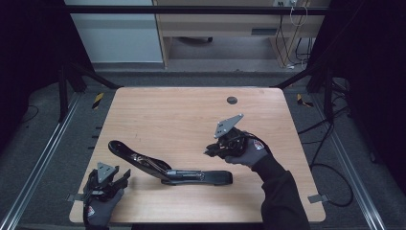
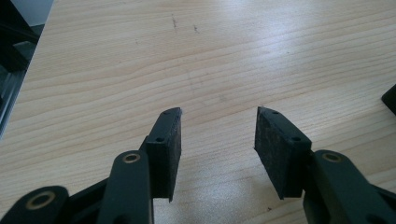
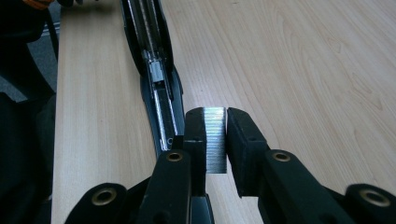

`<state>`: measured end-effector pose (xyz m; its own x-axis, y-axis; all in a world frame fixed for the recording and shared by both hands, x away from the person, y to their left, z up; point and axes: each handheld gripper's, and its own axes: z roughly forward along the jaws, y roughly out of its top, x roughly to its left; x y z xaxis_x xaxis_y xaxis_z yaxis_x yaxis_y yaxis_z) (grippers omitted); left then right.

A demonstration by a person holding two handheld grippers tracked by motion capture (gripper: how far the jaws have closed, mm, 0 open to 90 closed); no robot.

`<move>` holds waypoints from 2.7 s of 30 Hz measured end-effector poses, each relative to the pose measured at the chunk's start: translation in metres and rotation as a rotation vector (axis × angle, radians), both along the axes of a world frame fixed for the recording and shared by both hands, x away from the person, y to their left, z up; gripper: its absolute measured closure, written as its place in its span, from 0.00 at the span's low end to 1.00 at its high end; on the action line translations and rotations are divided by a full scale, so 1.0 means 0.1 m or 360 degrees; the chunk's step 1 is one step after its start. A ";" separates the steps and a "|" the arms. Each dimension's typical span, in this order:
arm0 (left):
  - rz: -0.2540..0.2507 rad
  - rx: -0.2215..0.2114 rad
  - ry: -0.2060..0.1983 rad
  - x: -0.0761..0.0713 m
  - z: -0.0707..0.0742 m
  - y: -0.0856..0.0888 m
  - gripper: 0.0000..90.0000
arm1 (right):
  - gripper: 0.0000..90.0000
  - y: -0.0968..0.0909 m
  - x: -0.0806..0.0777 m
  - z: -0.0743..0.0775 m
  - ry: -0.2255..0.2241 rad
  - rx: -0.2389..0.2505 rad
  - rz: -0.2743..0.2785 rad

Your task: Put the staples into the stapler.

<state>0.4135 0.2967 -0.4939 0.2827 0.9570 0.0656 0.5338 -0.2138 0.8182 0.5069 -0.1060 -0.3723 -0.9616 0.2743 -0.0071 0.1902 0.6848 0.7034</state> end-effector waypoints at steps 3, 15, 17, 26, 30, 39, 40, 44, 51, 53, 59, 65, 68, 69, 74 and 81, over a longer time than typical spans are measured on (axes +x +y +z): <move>-0.0001 -0.0001 0.0002 0.00 0.00 0.00 0.56 | 0.87 0.07 0.01 0.00 0.0004 -0.0022 0.0048; -0.0004 -0.0004 0.0009 0.01 -0.01 0.01 0.56 | 0.87 0.27 0.06 -0.07 0.0032 -0.0065 0.0174; -0.0003 -0.0008 0.0009 0.01 -0.01 0.01 0.56 | 0.87 0.28 0.07 -0.09 0.0033 -0.0071 0.0180; -0.0002 -0.0005 0.0008 0.00 -0.01 0.01 0.56 | 0.87 0.38 0.05 -0.18 0.0042 -0.0086 0.0254; 0.0001 -0.0005 0.0006 0.00 0.00 0.02 0.56 | 0.87 0.42 0.04 -0.21 0.0050 -0.0083 0.0267; 0.0002 -0.0003 0.0007 0.00 0.00 0.01 0.56 | 0.87 0.46 0.03 -0.33 0.0072 -0.0111 0.0307; 0.0000 -0.0002 0.0007 0.01 -0.01 0.01 0.56 | 0.87 0.46 0.02 -0.33 0.0075 -0.0118 0.0309; 0.0001 -0.0002 0.0006 0.00 0.00 0.01 0.56 | 0.87 0.48 0.01 -0.39 0.0084 -0.0123 0.0317; 0.0000 -0.0001 0.0006 0.00 0.00 0.01 0.56 | 0.87 0.52 0.00 -0.49 0.0114 -0.0154 0.0328; 0.0001 -0.0002 0.0005 0.00 0.00 0.01 0.56 | 0.87 0.52 0.00 -0.50 0.0110 -0.0151 0.0326; -0.0002 0.0001 0.0008 0.00 -0.01 0.01 0.56 | 0.87 0.52 0.01 -0.55 0.0126 -0.0154 0.0336; -0.0002 -0.0001 0.0008 0.01 -0.01 0.01 0.56 | 0.87 0.52 0.01 -0.59 0.0131 -0.0166 0.0333; -0.0001 0.0002 0.0008 0.01 -0.01 0.01 0.56 | 0.87 0.52 0.01 -0.60 0.0136 -0.0173 0.0329; -0.0001 0.0003 0.0008 0.01 -0.01 0.01 0.56 | 0.87 0.52 0.02 -0.61 0.0132 -0.0173 0.0336; -0.0001 0.0000 0.0009 0.01 -0.01 0.01 0.56 | 0.87 0.52 0.02 -0.61 0.0136 -0.0172 0.0328; 0.0000 0.0004 0.0008 0.01 -0.01 0.01 0.56 | 0.87 0.52 0.02 -0.63 0.0141 -0.0184 0.0328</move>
<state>0.4142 0.2978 -0.4947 0.2831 0.9568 0.0664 0.5377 -0.2157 0.8151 0.5089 -0.0537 -0.4356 -0.9954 0.0747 0.0599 0.0957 0.7903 0.6052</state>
